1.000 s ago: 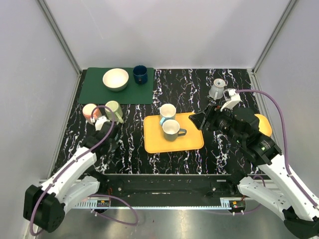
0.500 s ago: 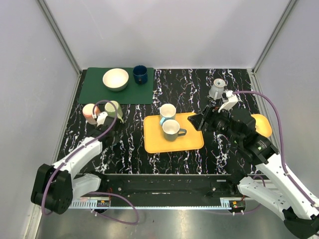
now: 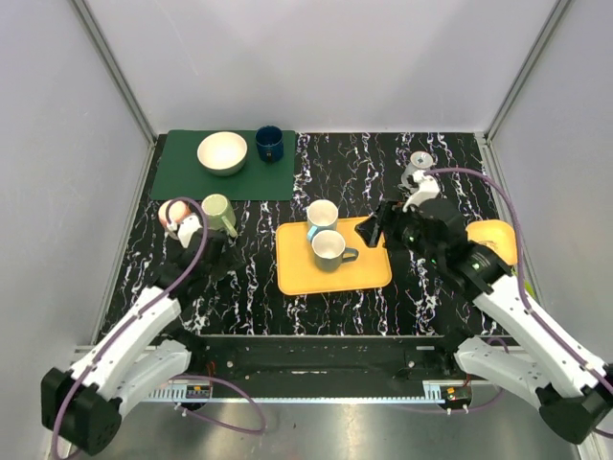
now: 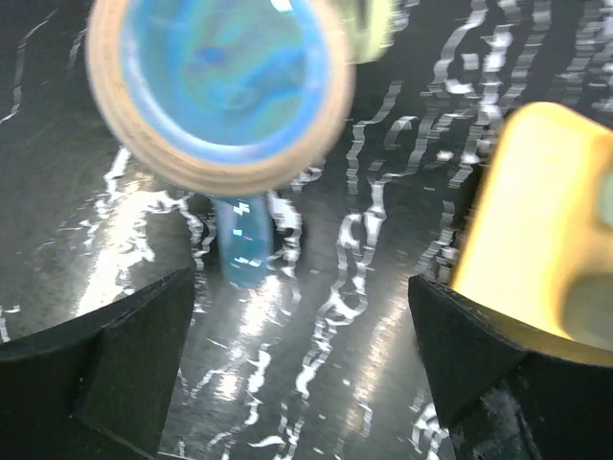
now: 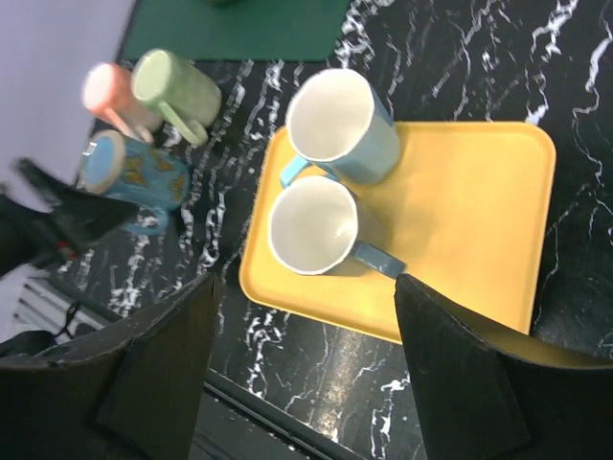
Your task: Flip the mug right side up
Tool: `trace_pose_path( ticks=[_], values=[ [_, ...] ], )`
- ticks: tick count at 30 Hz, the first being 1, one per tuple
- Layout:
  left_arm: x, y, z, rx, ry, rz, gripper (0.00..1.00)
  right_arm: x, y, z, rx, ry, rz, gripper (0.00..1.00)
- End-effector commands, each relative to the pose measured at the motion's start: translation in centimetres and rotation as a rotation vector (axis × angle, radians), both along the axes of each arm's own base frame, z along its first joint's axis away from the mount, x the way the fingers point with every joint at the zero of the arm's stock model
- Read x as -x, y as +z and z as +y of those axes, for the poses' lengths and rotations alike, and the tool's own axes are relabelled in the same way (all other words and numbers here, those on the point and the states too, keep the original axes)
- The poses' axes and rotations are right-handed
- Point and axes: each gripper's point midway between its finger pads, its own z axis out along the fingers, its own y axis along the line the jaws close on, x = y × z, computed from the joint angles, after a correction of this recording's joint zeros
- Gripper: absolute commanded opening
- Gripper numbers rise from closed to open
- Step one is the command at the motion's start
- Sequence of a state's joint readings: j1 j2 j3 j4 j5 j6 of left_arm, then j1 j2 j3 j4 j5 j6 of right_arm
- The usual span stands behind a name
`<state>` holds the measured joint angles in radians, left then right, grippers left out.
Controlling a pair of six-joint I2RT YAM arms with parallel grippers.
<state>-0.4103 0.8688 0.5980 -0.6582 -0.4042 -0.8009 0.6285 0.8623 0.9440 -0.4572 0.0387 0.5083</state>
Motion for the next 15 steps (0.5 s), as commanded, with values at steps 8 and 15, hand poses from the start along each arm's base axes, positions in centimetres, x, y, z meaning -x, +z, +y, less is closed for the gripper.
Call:
trace_pose_path(
  ticks=[8, 15],
  values=[
    [-0.5, 9.3, -8.0, 0.2, -0.268, -0.257, 0.94, -0.9, -4.5, 1.3, 0.394, 0.251, -0.011, 0.75],
    [-1.3, 9.1, -10.4, 0.209, -0.384, -0.267, 0.94, -0.9, -8.3, 1.6, 0.625, 0.468, 0.019, 0.68]
  ],
)
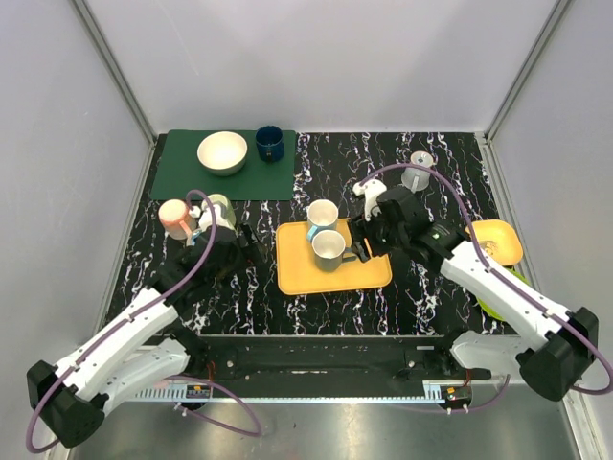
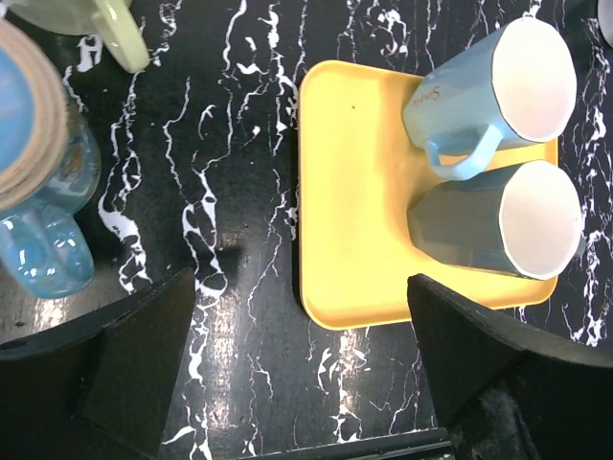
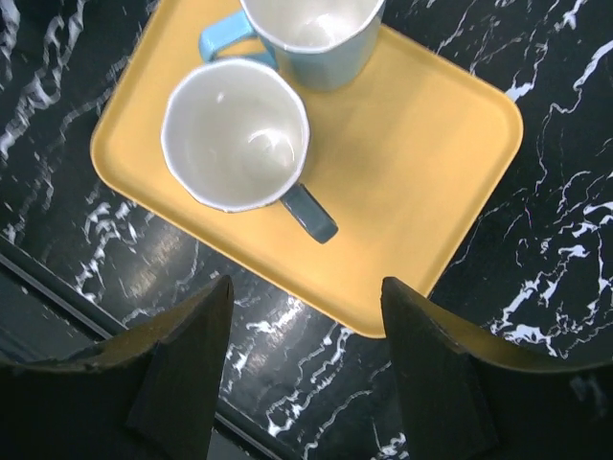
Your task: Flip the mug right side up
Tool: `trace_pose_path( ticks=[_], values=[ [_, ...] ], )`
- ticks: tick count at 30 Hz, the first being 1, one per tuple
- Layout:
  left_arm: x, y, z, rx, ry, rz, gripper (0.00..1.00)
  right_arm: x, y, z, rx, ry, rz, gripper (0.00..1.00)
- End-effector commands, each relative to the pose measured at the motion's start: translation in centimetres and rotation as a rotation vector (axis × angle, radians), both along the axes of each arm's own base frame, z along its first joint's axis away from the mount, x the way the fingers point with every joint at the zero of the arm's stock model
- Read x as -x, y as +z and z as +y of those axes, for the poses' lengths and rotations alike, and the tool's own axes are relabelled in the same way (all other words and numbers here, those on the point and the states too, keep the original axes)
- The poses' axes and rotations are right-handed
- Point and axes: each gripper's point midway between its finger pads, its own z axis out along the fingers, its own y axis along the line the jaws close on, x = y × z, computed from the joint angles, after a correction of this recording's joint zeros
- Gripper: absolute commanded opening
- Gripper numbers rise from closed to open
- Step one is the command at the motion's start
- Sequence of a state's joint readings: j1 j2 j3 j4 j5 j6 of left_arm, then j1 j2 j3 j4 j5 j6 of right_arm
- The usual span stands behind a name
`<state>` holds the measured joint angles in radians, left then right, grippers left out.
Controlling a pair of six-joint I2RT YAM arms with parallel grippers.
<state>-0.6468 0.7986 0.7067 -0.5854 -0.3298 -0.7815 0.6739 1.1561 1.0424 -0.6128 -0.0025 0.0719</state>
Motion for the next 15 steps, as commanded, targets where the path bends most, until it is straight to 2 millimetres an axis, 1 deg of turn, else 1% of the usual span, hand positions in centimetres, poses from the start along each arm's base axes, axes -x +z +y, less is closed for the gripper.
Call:
trace_pose_path(
  ticks=[1, 2, 3, 4, 6, 7, 8, 9, 11, 13, 14, 15],
  values=[
    [-1.2, 2.4, -2.6, 0.062, -0.104, -0.085, 0.94, -0.2, -0.4, 0.4, 0.133, 0.183, -0.026, 0.68],
    [-1.1, 2.3, -2.8, 0.067, -0.115, -0.085, 0.94, -0.3, -0.7, 0.6, 0.147, 0.202, -0.016, 0.67],
    [-1.0, 1.9, -2.8, 0.066, -0.124, -0.079, 0.94, -0.2, -1.4, 1.1, 0.159, 0.24, 0.011, 0.67],
    [-1.0, 1.9, -3.1, 0.078, -0.136, -0.085, 0.94, -0.3, -1.1, 1.3, 0.162, 0.252, 0.015, 0.67],
    [-0.7, 1.5, -3.2, 0.083, -0.145, -0.085, 0.94, -0.7, -1.7, 1.8, 0.186, 0.281, 0.039, 0.68],
    [-0.7, 1.5, -3.3, 0.091, -0.152, -0.088, 0.93, -1.0, -1.5, 2.1, 0.186, 0.293, 0.033, 0.68],
    [-0.5, 1.3, -3.3, 0.093, -0.157, -0.089, 0.94, -1.3, -2.3, 2.2, 0.211, 0.307, 0.049, 0.68],
    [-0.5, 1.3, -3.4, 0.096, -0.164, -0.092, 0.93, -1.5, -2.1, 2.4, 0.213, 0.313, 0.055, 0.68],
    [-0.4, 1.0, -3.3, 0.093, -0.167, -0.09, 0.93, -1.6, -3.2, 2.9, 0.226, 0.336, 0.089, 0.68],
    [-0.3, 1.0, -3.3, 0.091, -0.173, -0.093, 0.93, -1.9, -3.9, 2.9, 0.243, 0.335, 0.101, 0.68],
    [-0.2, 0.9, -3.3, 0.091, -0.172, -0.095, 0.93, -1.9, -4.7, 2.8, 0.26, 0.336, 0.12, 0.68],
    [-0.2, 0.9, -3.2, 0.09, -0.172, -0.095, 0.93, -1.8, -5.2, 2.8, 0.265, 0.339, 0.131, 0.67]
  ],
)
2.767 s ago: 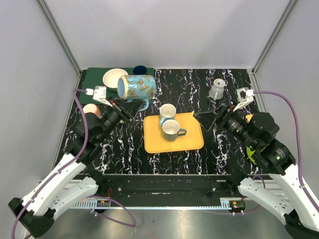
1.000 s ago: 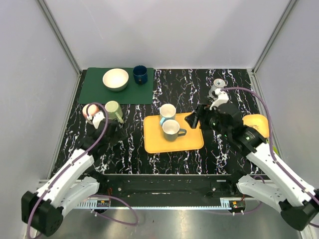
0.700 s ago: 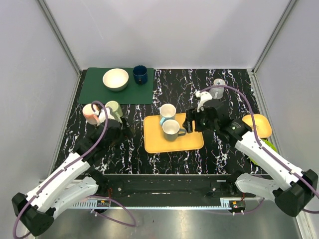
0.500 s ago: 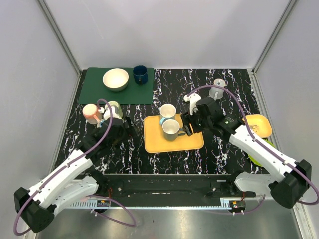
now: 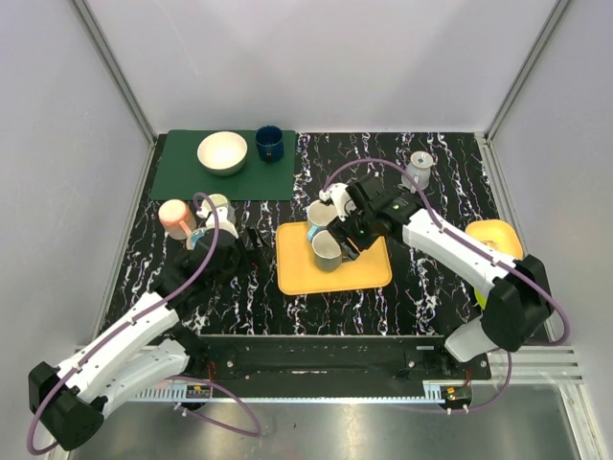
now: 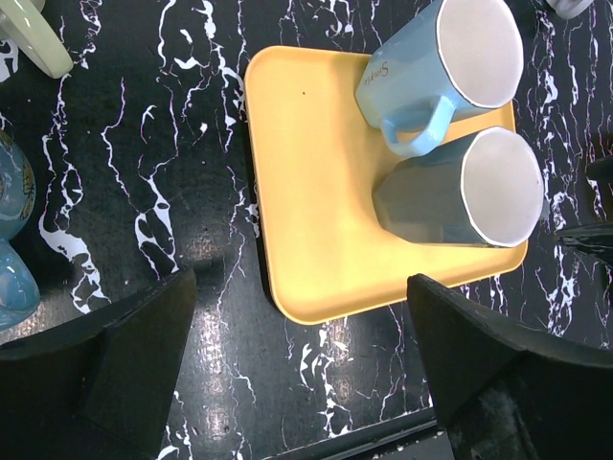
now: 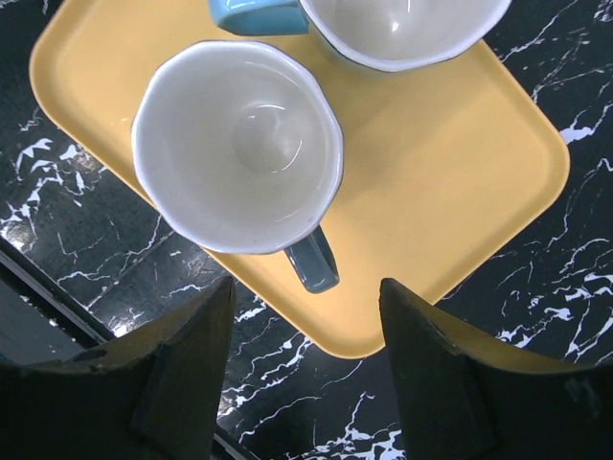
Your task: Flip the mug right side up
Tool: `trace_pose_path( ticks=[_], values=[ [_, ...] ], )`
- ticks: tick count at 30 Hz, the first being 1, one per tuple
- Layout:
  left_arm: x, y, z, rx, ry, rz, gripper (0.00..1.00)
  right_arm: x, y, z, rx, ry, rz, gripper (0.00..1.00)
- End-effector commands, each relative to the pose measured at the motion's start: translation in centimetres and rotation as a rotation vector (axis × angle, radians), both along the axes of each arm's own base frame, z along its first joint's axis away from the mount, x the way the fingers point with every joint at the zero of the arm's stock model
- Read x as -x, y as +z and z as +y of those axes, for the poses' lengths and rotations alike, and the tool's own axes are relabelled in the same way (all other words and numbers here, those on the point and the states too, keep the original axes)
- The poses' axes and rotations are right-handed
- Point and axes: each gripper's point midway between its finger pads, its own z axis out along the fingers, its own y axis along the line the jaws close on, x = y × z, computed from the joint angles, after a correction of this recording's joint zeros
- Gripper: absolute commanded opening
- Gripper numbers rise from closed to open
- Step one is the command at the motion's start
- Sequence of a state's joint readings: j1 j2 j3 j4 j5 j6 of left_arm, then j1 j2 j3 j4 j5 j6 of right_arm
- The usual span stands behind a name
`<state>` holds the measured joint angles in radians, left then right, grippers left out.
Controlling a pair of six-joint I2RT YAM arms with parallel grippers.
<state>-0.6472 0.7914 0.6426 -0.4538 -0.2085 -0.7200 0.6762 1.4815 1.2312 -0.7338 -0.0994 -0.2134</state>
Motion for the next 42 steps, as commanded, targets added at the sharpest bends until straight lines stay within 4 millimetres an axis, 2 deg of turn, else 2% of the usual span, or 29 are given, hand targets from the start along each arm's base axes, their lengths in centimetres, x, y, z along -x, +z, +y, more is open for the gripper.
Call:
trace_pose_path(
  ticks=[1, 6, 14, 21, 26, 28, 29, 32, 42],
  values=[
    [-0.3, 1.3, -0.8, 0.036, -0.04, -0.063, 0.93, 0.1, -0.8, 0.5, 0.027, 0.061, 0.025, 0.67],
    [-0.2, 0.8, -0.7, 0.027, -0.04, -0.056, 0.93, 0.5, -2.5, 0.7, 0.034, 0.072, 0.066, 0.66],
    [-0.3, 0.2, -0.8, 0.013, -0.044, -0.043, 0.93, -0.3, -4.7, 1.4, 0.041, 0.07, 0.083, 0.63],
    [-0.6, 0.1, -1.0, 0.01, -0.043, -0.039, 0.93, -0.9, -4.8, 2.1, 0.027, 0.067, 0.084, 0.54],
    [-0.6, -0.3, -1.2, 0.012, -0.052, -0.027, 0.93, -0.9, -4.1, 2.4, -0.004, 0.057, 0.065, 0.47],
    [-0.7, -0.3, -1.3, 0.016, -0.052, -0.028, 0.93, -0.9, -4.1, 2.4, -0.009, 0.049, 0.06, 0.42],
    [-0.7, -0.3, -1.4, 0.017, -0.051, -0.028, 0.93, -0.9, -3.8, 2.5, -0.021, 0.045, 0.059, 0.36],
    [-0.6, -0.5, -1.4, 0.018, -0.055, -0.022, 0.92, -0.7, -3.6, 2.7, -0.038, 0.037, 0.062, 0.29],
    [-0.4, -1.0, -1.5, 0.026, -0.053, -0.007, 0.91, 0.4, -2.9, 3.1, -0.052, 0.007, 0.056, 0.15]
  ],
)
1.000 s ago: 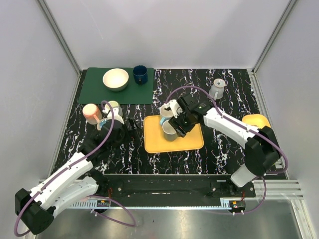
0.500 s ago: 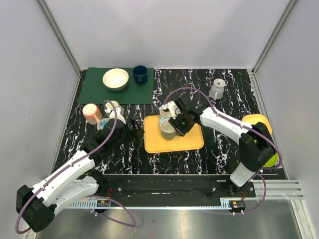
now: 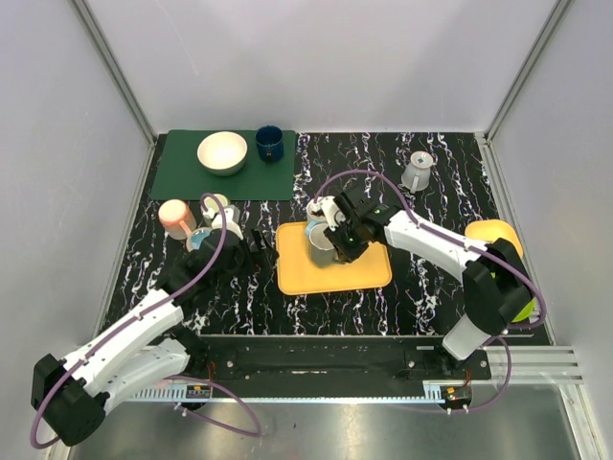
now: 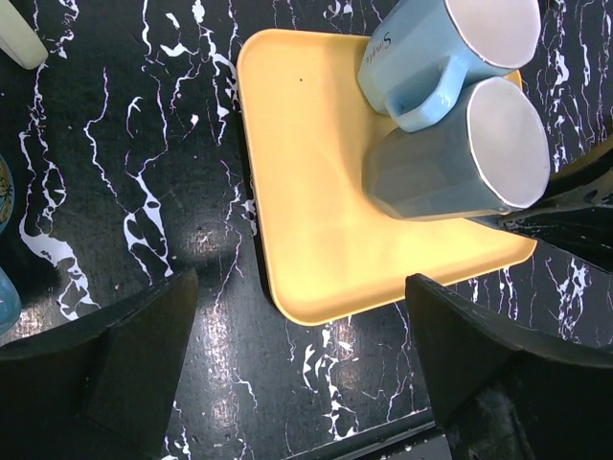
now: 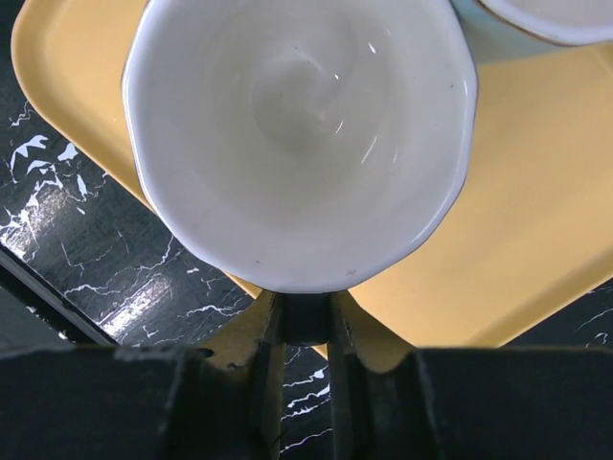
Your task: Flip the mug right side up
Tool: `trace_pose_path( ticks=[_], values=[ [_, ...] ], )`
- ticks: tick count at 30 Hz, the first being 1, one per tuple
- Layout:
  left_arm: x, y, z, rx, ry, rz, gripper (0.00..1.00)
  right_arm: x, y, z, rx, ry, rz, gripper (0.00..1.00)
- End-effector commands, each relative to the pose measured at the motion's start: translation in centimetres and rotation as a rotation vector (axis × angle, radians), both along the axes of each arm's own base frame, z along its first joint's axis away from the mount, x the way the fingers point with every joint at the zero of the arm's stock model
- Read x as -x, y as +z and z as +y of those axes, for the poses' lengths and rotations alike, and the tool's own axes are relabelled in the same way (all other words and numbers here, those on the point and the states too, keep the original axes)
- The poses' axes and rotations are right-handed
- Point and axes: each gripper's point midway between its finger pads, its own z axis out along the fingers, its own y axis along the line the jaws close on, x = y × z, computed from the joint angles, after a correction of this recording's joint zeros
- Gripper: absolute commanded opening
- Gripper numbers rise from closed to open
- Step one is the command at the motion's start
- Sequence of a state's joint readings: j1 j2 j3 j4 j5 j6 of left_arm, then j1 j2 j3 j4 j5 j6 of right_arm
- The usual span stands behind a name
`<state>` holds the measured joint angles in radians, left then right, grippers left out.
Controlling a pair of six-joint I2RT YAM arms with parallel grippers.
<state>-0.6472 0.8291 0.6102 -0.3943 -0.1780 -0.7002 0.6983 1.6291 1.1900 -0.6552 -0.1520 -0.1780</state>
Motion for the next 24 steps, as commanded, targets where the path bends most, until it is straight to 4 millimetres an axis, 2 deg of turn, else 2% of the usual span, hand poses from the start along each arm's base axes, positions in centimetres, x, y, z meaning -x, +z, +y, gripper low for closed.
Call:
trace_pose_path(
  ticks=[1, 9, 12, 15, 18, 19, 24],
  values=[
    [-0.2, 0.2, -0.7, 0.032, -0.017, -0.017, 0.91, -0.1, 2.9, 1.3, -0.077, -0.017, -0.08, 0.14],
    [0.1, -0.3, -0.6, 0.031, -0.015, -0.007, 0.91, 2.8, 3.8, 1.2, -0.055, 0.008, -0.098, 0.08],
    [0.1, -0.4, -0.5, 0.029, -0.014, -0.006, 0.91, 3.6, 4.8, 1.1, -0.054, 0.009, -0.111, 0.06],
    [0.1, -0.3, -0.4, 0.026, -0.009, -0.007, 0.9, 4.5, 6.5, 1.1, -0.08, 0.007, -0.124, 0.03],
    [0.0, 0.2, 0.0, 0.019, 0.002, -0.021, 0.9, 4.9, 9.3, 1.2, -0.147, -0.023, -0.141, 0.0],
    [0.0, 0.5, 0.0, 0.019, 0.004, -0.026, 0.9, 5.8, 10.5, 1.5, -0.195, -0.004, -0.13, 0.0],
    [-0.4, 1.5, 0.1, 0.022, 0.011, -0.053, 0.9, 6.2, 12.6, 0.7, -0.219, -0.101, -0.119, 0.0]
  ],
)
